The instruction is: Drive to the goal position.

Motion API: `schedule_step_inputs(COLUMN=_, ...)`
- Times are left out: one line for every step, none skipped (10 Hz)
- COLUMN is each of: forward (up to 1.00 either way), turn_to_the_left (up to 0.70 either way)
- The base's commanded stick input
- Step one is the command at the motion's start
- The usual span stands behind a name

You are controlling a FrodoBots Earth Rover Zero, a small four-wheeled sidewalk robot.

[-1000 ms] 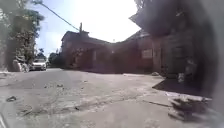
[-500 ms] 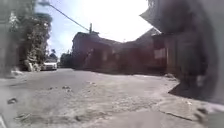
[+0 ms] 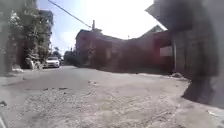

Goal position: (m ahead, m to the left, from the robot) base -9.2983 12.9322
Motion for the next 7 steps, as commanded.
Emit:
schedule_step_inputs(forward=1.00, turn_to_the_left=0.52)
schedule_step_inputs(forward=1.00, turn_to_the_left=0.52)
schedule_step_inputs(forward=1.00, turn_to_the_left=0.52)
schedule_step_inputs(forward=1.00, turn_to_the_left=0.52)
schedule_step_inputs(forward=1.00, turn_to_the_left=0.52)
schedule_step_inputs(forward=1.00, turn_to_the_left=0.52)
schedule_step_inputs(forward=1.00, turn_to_the_left=0.52)
